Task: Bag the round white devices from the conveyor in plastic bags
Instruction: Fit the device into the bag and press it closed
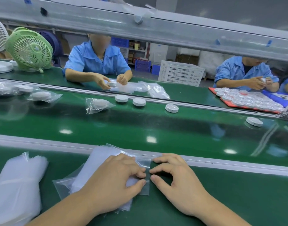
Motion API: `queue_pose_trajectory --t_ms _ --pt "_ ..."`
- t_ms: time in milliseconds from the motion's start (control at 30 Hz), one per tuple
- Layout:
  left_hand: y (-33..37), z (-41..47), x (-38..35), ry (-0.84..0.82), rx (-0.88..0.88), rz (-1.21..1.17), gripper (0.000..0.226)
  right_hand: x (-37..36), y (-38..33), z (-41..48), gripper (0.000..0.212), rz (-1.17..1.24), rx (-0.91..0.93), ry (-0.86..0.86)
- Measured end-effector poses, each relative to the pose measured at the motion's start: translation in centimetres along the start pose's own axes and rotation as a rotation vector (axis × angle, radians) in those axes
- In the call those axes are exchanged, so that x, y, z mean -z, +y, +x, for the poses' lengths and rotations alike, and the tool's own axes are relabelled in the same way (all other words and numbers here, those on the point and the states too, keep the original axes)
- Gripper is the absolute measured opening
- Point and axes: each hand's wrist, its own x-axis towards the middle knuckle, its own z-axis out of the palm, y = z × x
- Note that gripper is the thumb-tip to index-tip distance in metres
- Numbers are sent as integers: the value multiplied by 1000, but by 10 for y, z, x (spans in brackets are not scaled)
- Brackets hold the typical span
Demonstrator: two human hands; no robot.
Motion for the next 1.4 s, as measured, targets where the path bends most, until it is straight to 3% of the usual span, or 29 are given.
queue_pose_trajectory --t_ms 1400 --pt "-3 2 -3 16 -22 -11 37 -1 5 3 36 33 8 -2"
